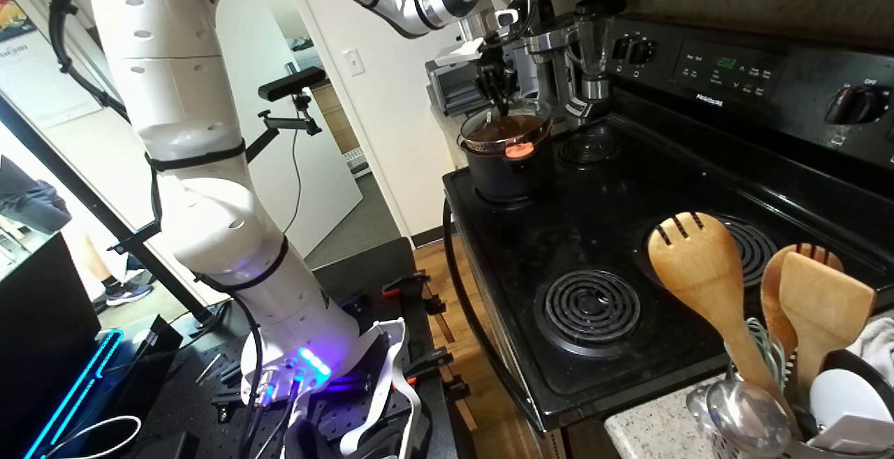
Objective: Cover the pot with the lid
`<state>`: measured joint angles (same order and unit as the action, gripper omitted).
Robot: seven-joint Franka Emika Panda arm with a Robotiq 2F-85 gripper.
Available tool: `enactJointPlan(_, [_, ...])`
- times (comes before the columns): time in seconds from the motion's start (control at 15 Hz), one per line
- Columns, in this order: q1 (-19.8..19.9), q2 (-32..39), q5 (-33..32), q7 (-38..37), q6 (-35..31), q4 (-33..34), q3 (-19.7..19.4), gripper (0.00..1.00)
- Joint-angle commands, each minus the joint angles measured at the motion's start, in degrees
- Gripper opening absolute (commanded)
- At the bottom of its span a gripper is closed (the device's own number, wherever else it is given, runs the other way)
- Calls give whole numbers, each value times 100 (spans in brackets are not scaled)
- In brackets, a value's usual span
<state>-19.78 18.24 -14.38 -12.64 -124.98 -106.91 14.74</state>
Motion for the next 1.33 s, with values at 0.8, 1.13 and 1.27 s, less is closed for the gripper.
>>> enactJointPlan(0.8, [-240,306,-80,20,66,399,-169,2])
enactJointPlan(1.13, [-243,355,-58,24,79,417,-187,2])
enactJointPlan(1.27, [-248,367,-53,13,95,416,-186,2])
